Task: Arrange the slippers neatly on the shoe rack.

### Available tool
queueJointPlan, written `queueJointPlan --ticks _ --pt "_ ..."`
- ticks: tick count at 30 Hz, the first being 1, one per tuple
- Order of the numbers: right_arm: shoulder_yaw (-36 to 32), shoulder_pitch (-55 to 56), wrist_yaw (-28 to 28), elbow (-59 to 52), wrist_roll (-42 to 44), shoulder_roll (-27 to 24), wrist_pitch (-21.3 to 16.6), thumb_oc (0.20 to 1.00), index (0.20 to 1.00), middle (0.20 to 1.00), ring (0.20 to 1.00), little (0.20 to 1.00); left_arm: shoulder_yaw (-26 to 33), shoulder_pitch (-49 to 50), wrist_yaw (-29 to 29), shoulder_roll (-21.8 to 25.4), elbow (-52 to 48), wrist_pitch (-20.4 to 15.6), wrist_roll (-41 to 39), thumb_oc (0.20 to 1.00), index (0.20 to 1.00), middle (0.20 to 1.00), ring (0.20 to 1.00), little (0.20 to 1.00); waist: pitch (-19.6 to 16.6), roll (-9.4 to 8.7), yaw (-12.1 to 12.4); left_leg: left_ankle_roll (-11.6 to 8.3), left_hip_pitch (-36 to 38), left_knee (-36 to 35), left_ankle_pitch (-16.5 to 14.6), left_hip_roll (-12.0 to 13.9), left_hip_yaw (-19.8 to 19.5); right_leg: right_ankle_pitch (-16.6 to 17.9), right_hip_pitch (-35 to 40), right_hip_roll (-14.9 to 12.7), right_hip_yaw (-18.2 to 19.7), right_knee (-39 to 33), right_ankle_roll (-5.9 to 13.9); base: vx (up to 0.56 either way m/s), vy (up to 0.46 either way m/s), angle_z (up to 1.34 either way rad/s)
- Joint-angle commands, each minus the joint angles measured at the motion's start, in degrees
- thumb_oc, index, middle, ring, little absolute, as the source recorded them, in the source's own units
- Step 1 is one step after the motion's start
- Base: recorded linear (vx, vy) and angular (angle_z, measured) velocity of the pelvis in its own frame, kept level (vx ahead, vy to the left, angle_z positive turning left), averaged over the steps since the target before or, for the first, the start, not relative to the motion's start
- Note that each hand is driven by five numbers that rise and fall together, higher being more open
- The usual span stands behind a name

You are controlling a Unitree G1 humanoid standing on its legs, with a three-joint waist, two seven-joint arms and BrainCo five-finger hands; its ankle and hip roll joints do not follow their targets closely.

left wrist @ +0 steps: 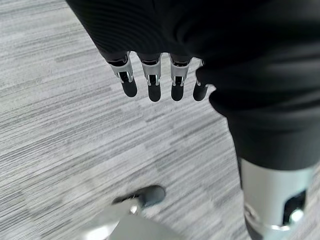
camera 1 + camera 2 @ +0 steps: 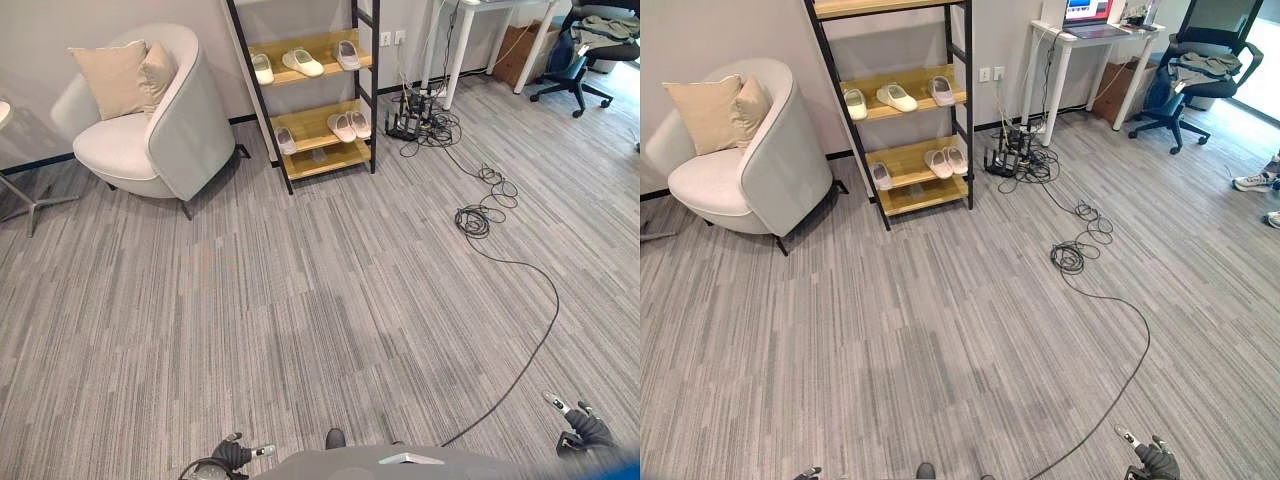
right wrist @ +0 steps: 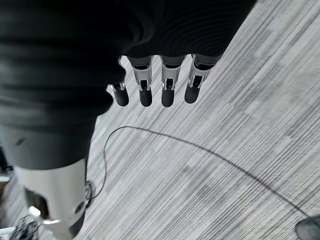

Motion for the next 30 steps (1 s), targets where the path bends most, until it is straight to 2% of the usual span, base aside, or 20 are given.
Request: queueJointPlan --ticks 1,5,6,7,8,9,10,11,12,13,15,18,20,21,22,23,26,27,28,30 --pt "0.02 -0.04 -1.55 -3.33 2.11 -1.37 -3.16 1.000 1.000 1.000 1.000 1.000 -2.32 -3.51 1.23 -0.51 2.36 -0.19 2.55 1.000 1.000 1.000 1.000 1.000 -0.69 -0.31 -0.04 -5.42 -2.65 0.31 -0.31 3.98 -0.32 1.68 -2.10 -2.51 -1.50 0.52 5.27 0.01 -0.125 0.00" --pt "2.56 1.53 -1.26 -7.35 0.54 -0.15 -3.39 1.000 1.000 1.000 1.000 1.000 -5.51 -5.07 2.02 -2.01 -0.51 -0.45 3.52 1.000 1.000 1.000 1.000 1.000 1.63 0.31 -1.34 -6.10 -1.63 1.16 0.29 6.37 1.06 -0.08 -3.41 -1.06 0.99 3.55 3.84 0.05 -0.229 -0.16" --pt "3.27 1.28 -1.04 -7.20 0.57 0.08 -3.22 1.000 1.000 1.000 1.000 1.000 -5.95 -5.47 1.90 -2.34 -1.09 -0.51 3.15 1.000 1.000 1.000 1.000 1.000 2.22 0.13 -1.46 -6.24 -2.55 3.69 -0.38 6.72 1.46 -0.27 -3.60 -1.11 1.19 4.05 3.63 0.04 -0.318 -0.30" --pt "4.80 1.59 -0.67 -7.83 0.27 0.64 -3.09 1.000 1.000 1.000 1.000 1.000 -6.88 -6.11 1.84 -2.50 -2.35 -0.82 3.08 1.000 1.000 1.000 1.000 1.000 3.17 -0.40 -1.41 -6.60 -5.08 9.75 -1.47 7.80 2.47 -0.53 -3.36 -1.25 1.62 4.35 3.05 0.06 -0.270 -0.31" --pt "6.15 2.72 0.04 -9.78 -0.43 1.03 -2.87 1.000 1.000 1.000 1.000 1.000 -8.12 -6.72 1.63 -2.78 -3.81 -1.03 3.68 1.000 1.000 1.000 1.000 1.000 4.14 -0.92 -1.39 -6.54 -7.46 15.65 -1.21 8.51 4.19 -0.65 -2.28 -1.63 1.55 4.01 2.67 0.12 -0.254 -0.24" --pt "7.51 2.64 0.17 -9.92 -1.40 0.76 -2.47 1.000 1.000 1.000 1.000 1.000 -10.51 -7.04 1.65 -3.38 -5.22 -1.13 5.02 1.000 1.000 1.000 1.000 1.000 5.32 -1.23 -0.58 -5.54 -11.79 20.37 -1.01 6.43 4.24 -0.88 -1.21 -2.08 1.34 3.75 2.47 0.16 -0.155 -0.14" --pt "8.13 2.32 0.39 -10.02 -1.80 0.84 -2.36 1.000 1.000 1.000 1.000 1.000 -11.15 -6.71 1.78 -3.62 -5.82 -1.29 5.49 1.000 1.000 1.000 1.000 1.000 5.36 -1.23 0.07 -4.88 -13.75 19.82 -1.98 4.43 3.67 -1.13 -0.83 -2.10 1.64 3.58 2.63 0.20 -0.069 0.04" --pt "8.98 2.13 0.42 -10.05 -2.01 1.09 -2.48 1.000 1.000 1.000 1.000 1.000 -11.13 -5.96 2.11 -3.60 -6.29 -1.34 5.07 1.000 1.000 1.000 1.000 1.000 5.23 -1.00 1.14 -4.41 -15.52 17.90 -1.61 2.54 3.12 -1.40 -0.24 -1.68 1.73 3.29 2.92 0.30 -0.018 -0.03" --pt "10.45 1.27 0.85 -9.42 -1.90 2.08 -2.30 1.000 1.000 1.000 1.000 1.000 -9.82 -4.83 2.03 -3.43 -6.61 -1.40 2.98 1.000 1.000 1.000 1.000 1.000 4.98 -0.88 2.66 -4.40 -16.70 13.50 0.32 1.24 3.18 -2.19 1.10 -1.17 1.86 3.21 3.19 0.25 -0.008 -0.18" --pt "10.50 1.25 0.86 -9.38 -1.88 2.11 -2.33 1.000 1.000 1.000 1.000 1.000 -9.80 -4.81 2.01 -3.38 -6.62 -1.40 2.96 1.000 1.000 1.000 1.000 1.000 5.03 -1.04 2.64 -4.37 -16.47 13.25 0.42 1.11 3.25 -2.28 1.21 -1.31 1.88 3.20 3.23 0.32 0.002 -0.46" --pt "13.23 -1.30 1.25 -8.15 -3.57 3.08 -1.69 1.000 1.000 1.000 1.000 1.000 -7.82 -3.49 1.37 -3.39 -4.96 -1.07 1.77 1.000 1.000 1.000 1.000 1.000 4.66 -1.31 5.15 -4.46 -19.30 9.43 1.98 -0.02 3.32 -3.73 3.18 -0.32 3.50 3.78 2.93 0.30 0.035 -0.43" --pt "14.94 -1.26 2.24 -9.45 -6.26 4.17 -1.24 1.000 1.000 1.000 1.000 1.000 -6.08 -0.56 0.40 -3.58 -0.42 0.28 4.18 1.000 1.000 1.000 1.000 1.000 3.47 -1.73 6.03 -3.33 -16.77 7.60 3.70 -0.05 2.10 -5.07 4.11 0.21 4.91 6.26 2.90 0.29 0.100 -0.59" --pt "15.76 -1.22 2.83 -9.73 -7.04 5.00 -1.07 1.000 1.000 1.000 1.000 1.000 -4.88 1.02 0.11 -3.08 2.22 1.18 6.08 1.000 1.000 1.000 1.000 1.000 2.51 -2.76 5.98 -2.50 -15.60 7.84 3.34 -0.36 2.28 -5.34 4.07 -0.45 5.29 8.55 3.53 0.35 0.166 -0.66" --pt "16.82 -0.86 3.65 -9.97 -8.24 5.80 -0.83 1.000 1.000 1.000 1.000 1.000 -3.67 2.19 -0.13 -2.40 3.60 1.71 7.31 1.000 1.000 1.000 1.000 1.000 1.55 -3.98 5.95 -1.60 -14.03 7.85 2.00 -0.90 2.82 -4.76 3.92 -1.36 5.90 10.36 4.47 0.28 0.152 -0.31" --pt "16.84 -0.85 3.64 -9.97 -8.25 5.81 -0.83 1.000 1.000 1.000 1.000 1.000 -3.66 2.21 -0.13 -2.38 3.60 1.71 7.32 1.000 1.000 1.000 1.000 1.000 1.56 -4.03 5.98 -1.58 -13.99 7.85 1.97 -0.92 2.86 -4.80 3.94 -1.40 5.93 10.37 4.49 0.45 0.273 -0.24" --pt "17.05 -0.81 4.21 -8.48 -8.83 6.71 -0.43 1.000 1.000 1.000 1.000 1.000 -3.10 2.10 -0.18 -1.44 2.42 1.38 6.80 1.000 1.000 1.000 1.000 1.000 0.72 -5.50 6.25 -0.30 -12.89 8.56 -0.19 -2.10 3.09 -2.30 3.10 -2.63 6.25 13.41 6.26 0.33 0.220 -0.21" --pt "16.51 -1.90 4.27 -5.79 -7.86 7.55 -0.16 1.000 1.000 1.000 1.000 1.000 -2.81 0.76 0.19 -0.56 0.97 1.14 5.02 1.000 1.000 1.000 1.000 1.000 0.69 -6.34 6.77 1.14 -11.89 9.45 -2.61 -3.00 2.92 3.00 -0.29 -3.84 5.64 20.84 9.32 0.26 0.195 0.13" --pt "16.43 -2.57 4.29 -4.95 -7.54 7.80 -0.06 1.000 1.000 1.000 1.000 1.000 -2.97 0.02 0.41 -0.24 0.22 1.05 4.31 1.000 1.000 1.000 1.000 1.000 0.99 -6.36 6.83 1.86 -10.94 9.50 -3.43 -3.36 2.57 7.19 -2.90 -4.68 5.16 25.94 11.31 0.20 0.181 0.20" --pt "16.57 -3.15 4.26 -4.49 -7.39 7.83 -0.05 1.000 1.000 1.000 1.000 1.000 -3.26 -0.78 0.81 0.03 -0.61 1.00 3.73 1.000 1.000 1.000 1.000 1.000 1.57 -5.90 6.38 2.47 -9.83 9.17 -3.77 -3.25 2.00 11.25 -4.88 -4.84 4.97 30.95 12.23 0.19 0.161 0.11" --pt "16.68 -3.73 4.12 -4.05 -7.13 8.02 -0.18 1.000 1.000 1.000 1.000 1.000 -4.16 -2.30 1.11 0.68 -1.63 0.95 3.09 1.000 1.000 1.000 1.000 1.000 3.23 -4.06 5.47 3.31 -6.95 8.13 -4.58 -2.14 0.26 12.09 -10.29 -5.21 3.32 39.43 11.27 0.37 0.155 0.44"
